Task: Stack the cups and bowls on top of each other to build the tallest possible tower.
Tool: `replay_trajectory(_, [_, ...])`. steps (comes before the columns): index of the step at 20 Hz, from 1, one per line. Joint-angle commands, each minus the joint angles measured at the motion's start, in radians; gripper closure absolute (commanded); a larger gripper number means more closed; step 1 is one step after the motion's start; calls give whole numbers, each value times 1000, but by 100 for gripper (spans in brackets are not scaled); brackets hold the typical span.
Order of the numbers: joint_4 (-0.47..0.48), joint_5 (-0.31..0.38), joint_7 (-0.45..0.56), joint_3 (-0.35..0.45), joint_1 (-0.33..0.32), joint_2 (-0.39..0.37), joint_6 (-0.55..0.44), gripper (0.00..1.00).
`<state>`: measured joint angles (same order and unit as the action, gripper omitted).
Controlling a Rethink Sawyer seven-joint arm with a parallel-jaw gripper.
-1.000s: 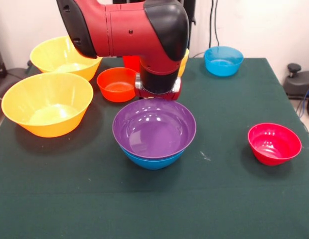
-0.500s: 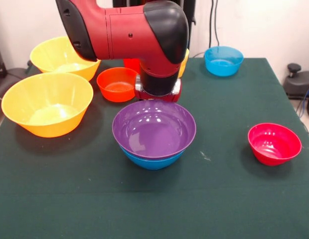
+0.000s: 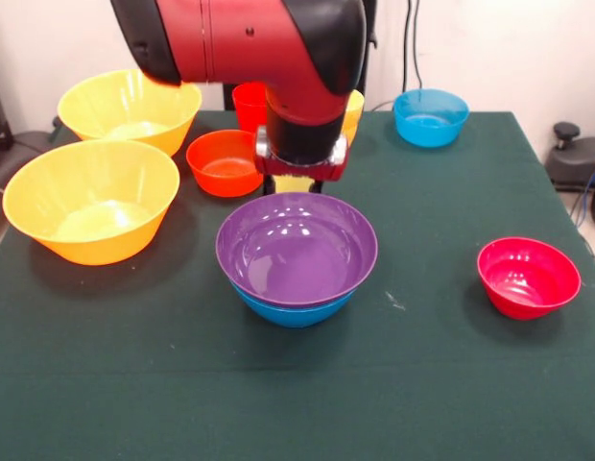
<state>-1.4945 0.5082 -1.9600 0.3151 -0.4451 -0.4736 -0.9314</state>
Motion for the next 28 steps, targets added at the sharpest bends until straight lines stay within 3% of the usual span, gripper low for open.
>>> replay_trajectory(1, [-112,-26,40,17,10,-103,-33,0])
replay_trajectory(9, [-237,-20,-15,32,3,-183,145,0])
replay_trajectory(19, [-296,2,-179,-26,115,-222,396,0])
replay_trajectory(28, [-290,-48,-168,-69,164,-206,435,0])
